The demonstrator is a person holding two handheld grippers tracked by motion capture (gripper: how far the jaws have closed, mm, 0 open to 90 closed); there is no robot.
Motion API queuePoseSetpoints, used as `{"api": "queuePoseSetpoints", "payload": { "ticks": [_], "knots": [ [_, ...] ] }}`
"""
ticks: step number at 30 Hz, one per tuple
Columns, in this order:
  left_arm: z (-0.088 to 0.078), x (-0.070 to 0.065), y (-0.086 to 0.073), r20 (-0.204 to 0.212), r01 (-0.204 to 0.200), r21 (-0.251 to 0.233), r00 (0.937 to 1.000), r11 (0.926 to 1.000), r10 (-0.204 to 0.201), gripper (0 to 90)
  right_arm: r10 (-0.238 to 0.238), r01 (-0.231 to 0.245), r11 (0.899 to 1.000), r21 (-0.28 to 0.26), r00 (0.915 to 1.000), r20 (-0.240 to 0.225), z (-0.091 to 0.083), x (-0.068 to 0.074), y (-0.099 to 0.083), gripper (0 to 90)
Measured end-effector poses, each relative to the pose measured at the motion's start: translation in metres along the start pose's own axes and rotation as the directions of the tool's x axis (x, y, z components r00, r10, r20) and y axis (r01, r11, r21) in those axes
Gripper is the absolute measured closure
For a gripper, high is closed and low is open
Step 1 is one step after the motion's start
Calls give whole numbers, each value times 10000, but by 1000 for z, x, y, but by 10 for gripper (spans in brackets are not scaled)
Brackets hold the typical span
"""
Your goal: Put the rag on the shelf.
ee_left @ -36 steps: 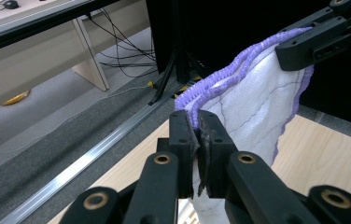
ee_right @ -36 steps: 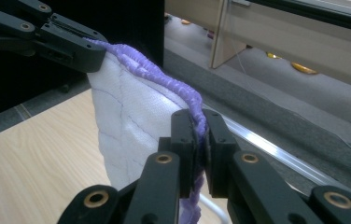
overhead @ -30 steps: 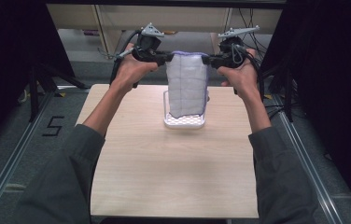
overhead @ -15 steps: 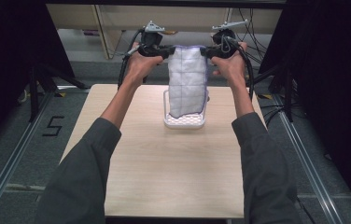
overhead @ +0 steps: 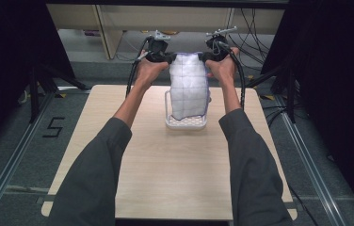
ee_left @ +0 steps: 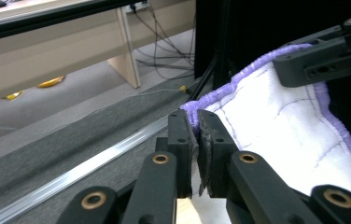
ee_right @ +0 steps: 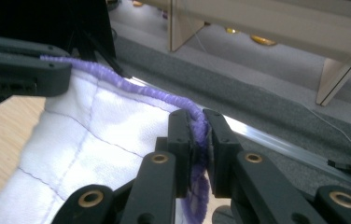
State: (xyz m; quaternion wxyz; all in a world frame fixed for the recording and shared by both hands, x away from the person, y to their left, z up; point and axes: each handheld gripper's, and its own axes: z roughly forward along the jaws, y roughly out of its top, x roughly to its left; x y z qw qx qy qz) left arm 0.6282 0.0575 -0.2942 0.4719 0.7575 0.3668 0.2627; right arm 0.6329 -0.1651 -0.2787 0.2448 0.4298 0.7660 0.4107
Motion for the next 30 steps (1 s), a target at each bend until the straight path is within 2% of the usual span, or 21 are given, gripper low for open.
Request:
{"api": "queuePoseSetpoints", "payload": {
  "ticks": [1,2,5,6,8,10,12,13,14,16,20,23,26,29,30],
  "knots": [
    [1,1,-1,-93,-33,152,10000,9999,35,831,63,-63,10000,-6,10000,24,2,0,-2,818],
    [2,1,-3,-76,33,101,10000,9999,-32,828,162,-161,9998,66,9998,-68,4,1,-4,816],
    [6,1,-10,-213,99,245,9997,9997,-94,821,91,-90,9995,297,10000,-31,11,1,-9,807],
    [6,1,-10,-213,99,245,9997,9997,-94,818,320,-318,9985,437,9995,-27,12,4,-11,805],
    [10,0,-15,-295,124,495,9995,9987,-109,816,154,-152,9991,393,9999,-54,17,4,-15,793],
    [13,-1,-18,-324,162,640,9994,9978,-142,785,185,-191,9976,666,9998,98,20,4,-18,769],
    [14,-2,-19,-307,215,644,9993,9977,-195,747,432,-445,9972,606,9988,229,23,3,-21,705],
    [13,-1,-20,-356,172,596,9993,9981,-151,733,608,-629,9952,745,9977,291,23,3,-22,623],
    [13,-1,-20,-408,274,525,9988,9982,-253,717,573,-600,9954,746,9976,381,24,1,-22,599],
    [11,1,-21,-297,412,576,9988,9975,-395,713,715,-740,9942,781,9969,341,23,2,-22,599],
    [4,3,-23,-149,320,873,9994,9957,-308,696,869,-884,9936,699,9959,248,19,0,-21,555],
    [-2,4,-28,59,496,930,9987,9944,-503,676,937,-938,9944,482,9956,48,11,1,-24,543],
    [-8,6,-34,110,661,1060,9976,9922,-676,656,848,-841,9948,583,9963,-99,4,0,-29,538],
    [-13,6,-38,213,844,1262,9959,9884,-877,567,1043,-1038,9928,596,9945,-53,-4,-1,-34,533],
    [-14,5,-39,187,755,1323,9967,9883,-786,536,1016,-1008,9931,598,9948,-110,-6,-2,-35,531]
  ]
}}
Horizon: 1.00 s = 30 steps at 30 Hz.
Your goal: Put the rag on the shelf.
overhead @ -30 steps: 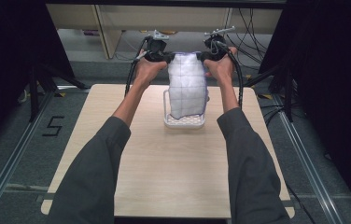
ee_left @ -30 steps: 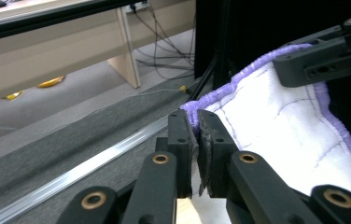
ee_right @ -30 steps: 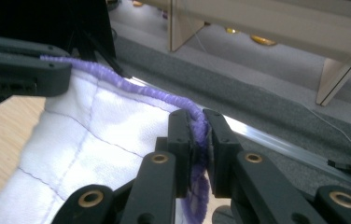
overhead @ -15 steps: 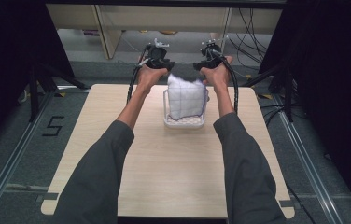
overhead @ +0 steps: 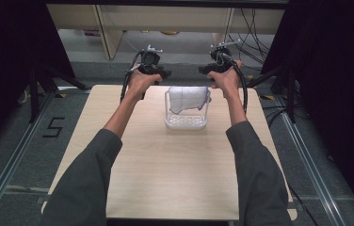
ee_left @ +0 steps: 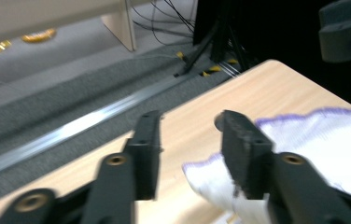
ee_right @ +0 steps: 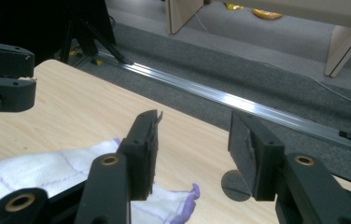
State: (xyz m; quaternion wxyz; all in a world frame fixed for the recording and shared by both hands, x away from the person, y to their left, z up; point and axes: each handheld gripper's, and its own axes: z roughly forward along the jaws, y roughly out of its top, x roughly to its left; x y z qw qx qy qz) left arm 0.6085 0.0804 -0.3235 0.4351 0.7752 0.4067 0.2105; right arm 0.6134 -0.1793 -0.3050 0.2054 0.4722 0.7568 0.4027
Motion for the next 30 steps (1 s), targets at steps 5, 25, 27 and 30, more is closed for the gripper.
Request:
{"api": "queuePoseSetpoints", "payload": {
  "ticks": [5,25,27,30],
  "knots": [
    [-9,-1,-3,182,109,-100,9998,9999,-107,456,-333,331,9992,-211,9994,-94,-10,0,-5,508],
    [-63,-21,-30,993,-193,-335,9948,9993,225,376,-1254,1236,9915,-403,9912,-435,-53,11,-30,449],
    [-68,-22,-33,1039,-260,-298,9942,9992,290,373,-1246,1219,9914,-472,9905,-587,-56,12,-34,446],
    [-73,-24,-37,1057,-302,-358,9938,9989,338,366,-1225,1206,9922,-319,9902,-677,-63,13,-38,440]
  ]
}}
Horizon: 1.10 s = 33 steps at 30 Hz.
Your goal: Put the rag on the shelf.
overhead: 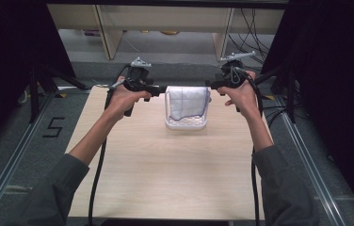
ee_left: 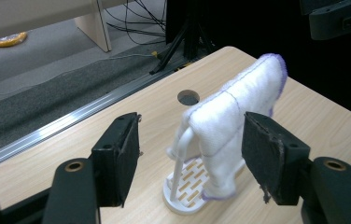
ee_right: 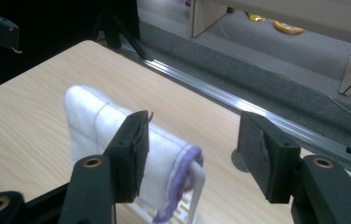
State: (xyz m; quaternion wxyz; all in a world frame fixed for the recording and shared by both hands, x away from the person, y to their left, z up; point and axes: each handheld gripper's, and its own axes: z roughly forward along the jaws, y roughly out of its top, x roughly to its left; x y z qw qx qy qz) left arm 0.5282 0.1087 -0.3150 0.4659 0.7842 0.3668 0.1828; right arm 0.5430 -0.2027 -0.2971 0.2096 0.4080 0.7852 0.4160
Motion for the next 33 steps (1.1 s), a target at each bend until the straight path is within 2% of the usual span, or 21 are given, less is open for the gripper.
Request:
{"api": "queuePoseSetpoints", "payload": {
  "ticks": [2,4,5,6,9,10,11,12,15,19,20,21,22,24,25,27,31,33],
  "knots": [
    [-3,-2,-2,3,-58,2,10000,10000,58,363,-132,132,9999,-75,9999,-20,-2,1,-3,437],
    [-5,-3,-5,75,-26,-67,10000,10000,26,357,-17,16,9999,-103,9999,-159,-5,3,-5,436],
    [-6,-3,-6,153,1,-30,9999,10000,-1,356,-214,213,9997,-127,9997,-91,-6,2,-6,436],
    [-6,-4,-8,85,11,-31,10000,10000,-10,354,-10,8,9999,-111,9998,-176,-6,3,-7,434],
    [-8,-5,-12,133,5,-35,9999,10000,-4,351,-34,30,9998,-201,9997,-231,-8,5,-11,431],
    [-8,-6,-13,204,10,-55,9998,10000,-9,351,-206,203,9997,-118,9994,-277,-9,5,-12,428],
    [-8,-7,-15,194,92,-162,9998,9998,-89,350,-77,72,9998,-168,9995,-291,-9,7,-13,428],
    [-10,-7,-16,221,-9,-29,9998,10000,9,348,-66,63,9999,-104,9995,-322,-10,8,-13,427],
    [-13,-11,-21,399,228,-263,9990,9994,-217,345,-229,219,9994,-268,9990,-378,-13,10,-17,425],
    [-17,-15,-29,526,139,-232,9985,9996,-126,337,-219,202,9994,-292,9979,-609,-18,16,-21,420],
    [-17,-17,-30,516,199,-301,9985,9993,-183,335,-327,298,9984,-480,9976,-610,-18,17,-23,420],
    [-18,-17,-32,534,123,-259,9985,9996,-109,332,-444,416,9982,-425,9967,-674,-20,17,-24,419],
    [-19,-19,-34,558,196,-314,9983,9993,-178,325,-391,358,9981,-496,9970,-663,-20,19,-26,418],
    [-21,-21,-38,612,202,-293,9980,9994,-184,312,-213,183,9991,-379,9966,-799,-23,21,-30,412],
    [-23,-23,-41,580,180,-400,9982,9990,-156,307,-446,406,9979,-507,9958,-804,-22,21,-31,410],
    [-26,-25,-46,645,175,-544,9978,9984,-139,306,-410,354,9980,-533,9933,-1077,-24,23,-34,411],
    [-30,-28,-54,795,193,-493,9967,9986,-153,297,-362,289,9976,-627,9923,-1183,-26,28,-39,403],
    [-35,-29,-61,811,114,-383,9967,9992,-83,291,-446,351,9969,-705,9894,-1383,-28,32,-44,384]
  ]
}}
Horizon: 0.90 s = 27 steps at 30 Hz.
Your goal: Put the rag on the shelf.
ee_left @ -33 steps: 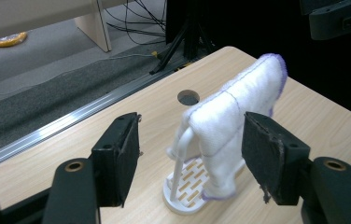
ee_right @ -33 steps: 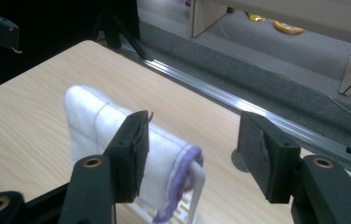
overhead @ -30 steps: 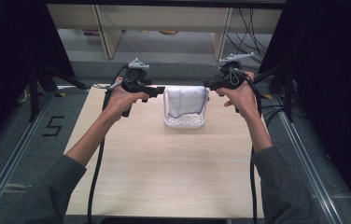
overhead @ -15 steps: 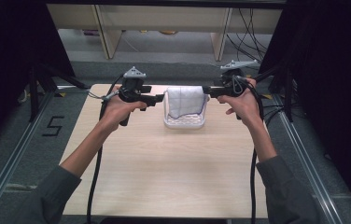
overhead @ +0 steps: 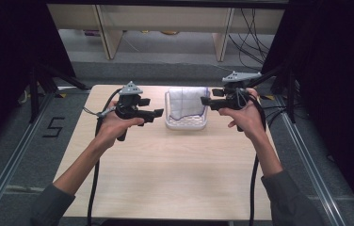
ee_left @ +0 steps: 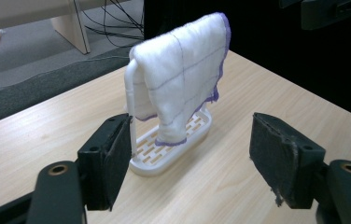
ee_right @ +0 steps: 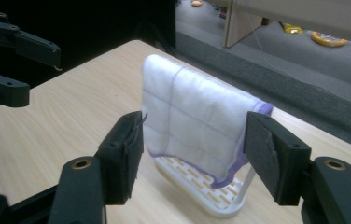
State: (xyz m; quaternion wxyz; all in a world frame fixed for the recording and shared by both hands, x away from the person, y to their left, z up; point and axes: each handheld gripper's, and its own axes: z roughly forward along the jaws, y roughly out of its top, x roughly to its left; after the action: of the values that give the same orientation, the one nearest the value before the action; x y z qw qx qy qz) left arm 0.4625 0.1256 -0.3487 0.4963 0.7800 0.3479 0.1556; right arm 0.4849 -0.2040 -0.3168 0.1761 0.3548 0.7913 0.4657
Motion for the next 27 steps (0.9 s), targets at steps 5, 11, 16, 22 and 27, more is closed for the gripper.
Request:
{"api": "queuePoseSetpoints", "payload": {
  "ticks": [5,11,16,22,27],
  "knots": [
    [-5,1,-15,174,60,-32,9998,10000,-59,285,142,-156,9991,-397,9993,-345,-3,10,-12,381],
    [-11,-2,-38,330,24,26,9995,10000,-25,280,-87,69,9985,-535,9994,-340,-6,18,-30,380],
    [-13,-3,-53,325,48,94,9995,9999,-51,280,0,-27,9987,-500,9986,-538,-6,23,-42,380],
    [-13,-5,-68,521,-35,175,9986,9998,26,279,16,-30,9996,-278,9989,-479,-4,28,-58,383],
    [-14,-8,-76,537,-23,172,9986,9998,14,277,-109,103,9999,-130,9989,-450,-1,29,-69,383]
  ]
}}
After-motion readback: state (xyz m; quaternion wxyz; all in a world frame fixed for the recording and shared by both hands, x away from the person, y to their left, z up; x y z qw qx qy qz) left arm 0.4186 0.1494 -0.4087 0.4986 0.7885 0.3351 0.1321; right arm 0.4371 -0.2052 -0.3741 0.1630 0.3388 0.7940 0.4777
